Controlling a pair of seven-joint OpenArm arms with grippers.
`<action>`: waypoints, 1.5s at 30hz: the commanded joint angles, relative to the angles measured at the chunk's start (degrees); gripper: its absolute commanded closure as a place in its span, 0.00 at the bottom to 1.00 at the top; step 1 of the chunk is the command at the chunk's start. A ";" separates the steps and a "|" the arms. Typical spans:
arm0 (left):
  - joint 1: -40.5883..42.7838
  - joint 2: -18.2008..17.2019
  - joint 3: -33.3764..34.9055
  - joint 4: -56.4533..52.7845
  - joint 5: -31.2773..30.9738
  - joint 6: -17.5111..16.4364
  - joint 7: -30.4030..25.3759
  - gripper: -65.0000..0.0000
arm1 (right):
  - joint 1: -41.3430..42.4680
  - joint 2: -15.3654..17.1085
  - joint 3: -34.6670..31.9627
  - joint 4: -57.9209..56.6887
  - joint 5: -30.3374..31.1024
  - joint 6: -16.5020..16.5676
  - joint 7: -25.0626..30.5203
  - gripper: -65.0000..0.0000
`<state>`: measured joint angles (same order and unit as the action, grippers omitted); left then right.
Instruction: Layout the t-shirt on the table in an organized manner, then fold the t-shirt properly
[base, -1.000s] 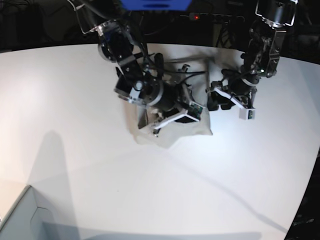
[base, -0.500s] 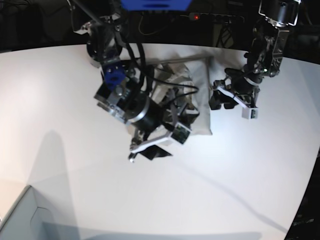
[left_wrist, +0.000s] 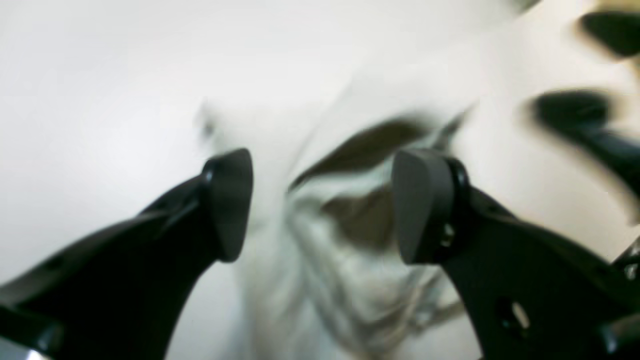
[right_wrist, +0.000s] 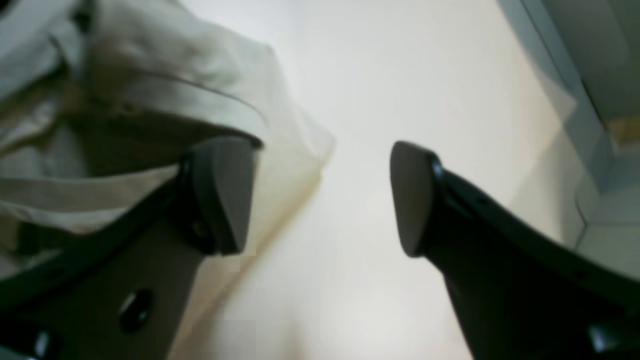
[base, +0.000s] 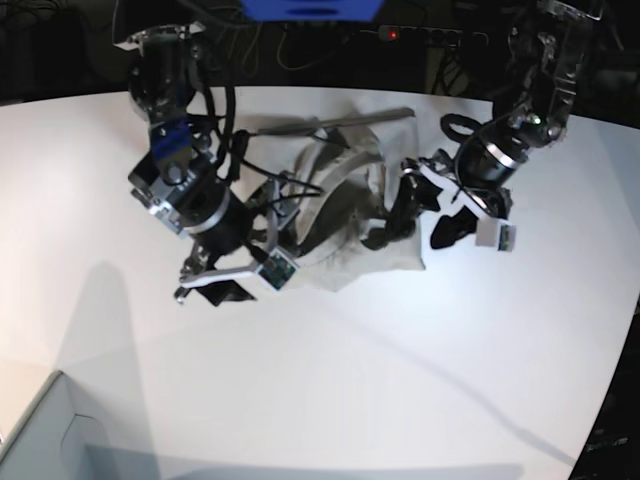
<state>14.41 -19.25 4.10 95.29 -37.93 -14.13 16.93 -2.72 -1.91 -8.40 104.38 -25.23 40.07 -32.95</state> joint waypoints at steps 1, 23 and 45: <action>-0.04 0.74 0.17 1.81 0.00 -0.33 -0.80 0.35 | 0.92 -0.15 1.41 1.34 0.13 -0.07 1.08 0.33; -6.37 13.40 1.66 -6.80 16.88 -0.33 -0.80 0.35 | 0.39 2.31 5.90 1.16 0.13 -0.07 0.73 0.33; -7.87 13.40 -5.37 -7.07 16.70 -0.24 -0.80 1.00 | -0.49 3.98 5.99 1.07 0.13 -0.07 1.08 0.33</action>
<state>6.85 -5.74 -1.37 87.15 -20.75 -13.96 17.52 -3.99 2.07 -2.42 104.51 -25.30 40.05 -33.01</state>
